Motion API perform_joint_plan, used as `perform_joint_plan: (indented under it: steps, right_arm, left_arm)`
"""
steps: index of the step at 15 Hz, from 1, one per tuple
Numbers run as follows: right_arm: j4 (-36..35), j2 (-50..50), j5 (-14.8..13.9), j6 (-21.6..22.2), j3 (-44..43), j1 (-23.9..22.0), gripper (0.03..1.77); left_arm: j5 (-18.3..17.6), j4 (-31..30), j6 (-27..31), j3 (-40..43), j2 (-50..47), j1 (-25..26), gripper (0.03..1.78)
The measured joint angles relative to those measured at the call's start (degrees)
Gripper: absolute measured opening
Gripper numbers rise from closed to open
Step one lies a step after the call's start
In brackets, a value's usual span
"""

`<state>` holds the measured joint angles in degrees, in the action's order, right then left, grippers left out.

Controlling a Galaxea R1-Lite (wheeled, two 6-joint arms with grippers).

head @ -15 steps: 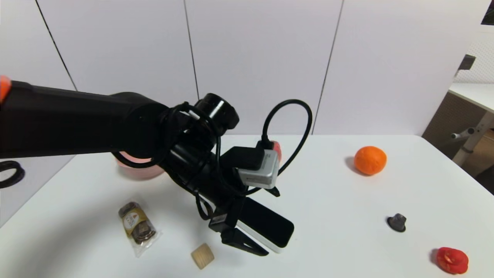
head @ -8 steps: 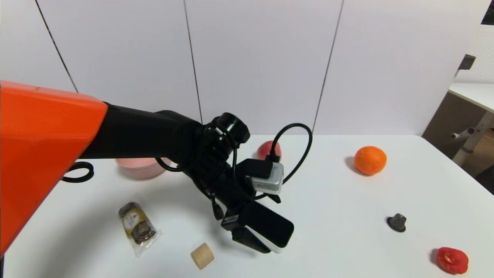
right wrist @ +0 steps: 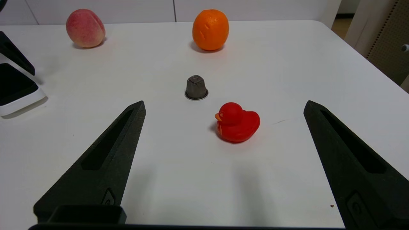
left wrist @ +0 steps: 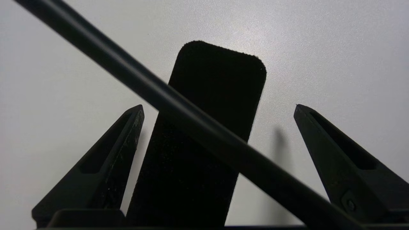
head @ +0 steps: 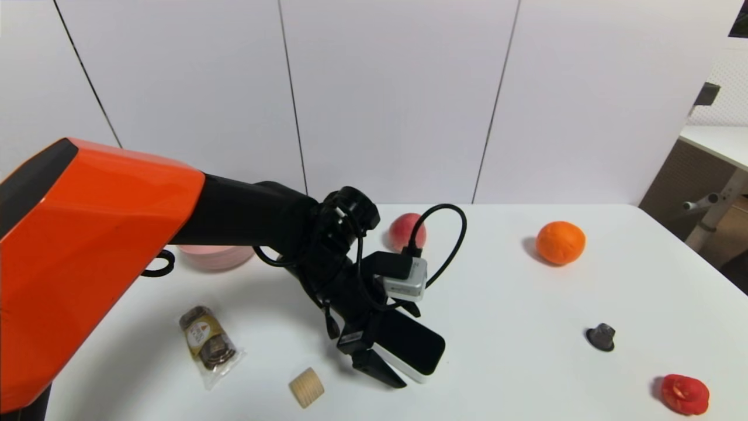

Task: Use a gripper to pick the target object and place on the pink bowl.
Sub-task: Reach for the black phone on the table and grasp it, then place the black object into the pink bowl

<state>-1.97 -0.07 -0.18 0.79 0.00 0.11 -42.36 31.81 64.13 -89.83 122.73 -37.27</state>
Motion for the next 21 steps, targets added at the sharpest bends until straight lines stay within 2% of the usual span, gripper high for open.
perform_joint_plan:
  steps: [7,10,11,12,18,21]
  right_arm:
    - [-0.02,0.00,0.02,-0.02,0.00,0.00,1.71]
    - [0.00,0.00,0.02,0.00,0.00,0.00,1.71]
    - [-0.02,0.00,-0.02,-0.02,0.00,0.02,1.71]
    - [0.00,0.00,0.02,-0.02,0.00,0.02,1.71]
    - [0.00,0.00,-0.02,0.00,0.00,-0.01,1.71]
    - [-0.02,0.00,0.00,0.00,0.00,0.00,1.71]
  left_arm:
    - [0.04,0.06,0.55,-0.07,1.83,0.04,1.69]
    - [0.06,0.06,0.50,-0.10,2.27,0.04,1.19]
    - [0.09,0.09,0.48,-0.11,2.38,0.01,1.07]
    - [0.11,0.06,0.46,-0.11,2.46,0.00,1.03]
    - [0.15,0.17,0.04,-0.24,1.66,0.06,1.01]
    - [0.20,0.20,-2.56,-2.00,-2.08,1.50,1.01]
